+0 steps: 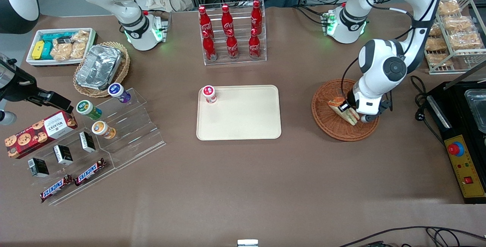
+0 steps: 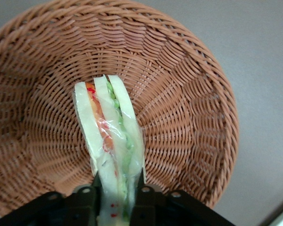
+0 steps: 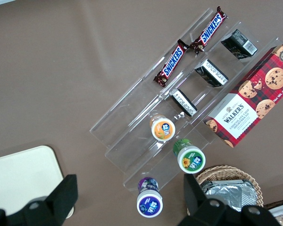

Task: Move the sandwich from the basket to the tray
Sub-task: 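Lift the sandwich up out of the basket with the left gripper, then carry the sandwich over the cream tray and lower it onto it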

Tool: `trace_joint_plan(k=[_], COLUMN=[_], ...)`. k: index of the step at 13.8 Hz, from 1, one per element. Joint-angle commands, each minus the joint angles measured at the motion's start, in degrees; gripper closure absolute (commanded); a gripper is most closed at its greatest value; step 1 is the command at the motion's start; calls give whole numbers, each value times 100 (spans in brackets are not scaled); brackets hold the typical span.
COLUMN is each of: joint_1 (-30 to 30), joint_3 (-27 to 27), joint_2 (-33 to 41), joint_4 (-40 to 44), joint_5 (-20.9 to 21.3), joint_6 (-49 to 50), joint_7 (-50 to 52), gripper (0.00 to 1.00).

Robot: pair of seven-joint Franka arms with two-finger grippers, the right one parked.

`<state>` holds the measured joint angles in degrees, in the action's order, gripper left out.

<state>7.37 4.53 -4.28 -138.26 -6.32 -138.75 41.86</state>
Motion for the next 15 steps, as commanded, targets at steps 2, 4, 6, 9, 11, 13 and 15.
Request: trace_joint_plan(k=[2,4,6,9,11,13,15], joint_1=[-42,-51,-69,-78,-51,54,264], joint_3=[-4,-13,-31,-31,4,65,223], joint_2=[348,375,358,322,357,375,419], joint_4=[596,1227,1965,2767,3127,3348,3419], joint_5=[96,96,87,9,8,0,52], joint_6=[1163,2041,2946,3836,4267,4409,4374], joint_7=[-46,-29,-46,-46,-46,24,24], gripper=[95,100,100,100,100,100,100])
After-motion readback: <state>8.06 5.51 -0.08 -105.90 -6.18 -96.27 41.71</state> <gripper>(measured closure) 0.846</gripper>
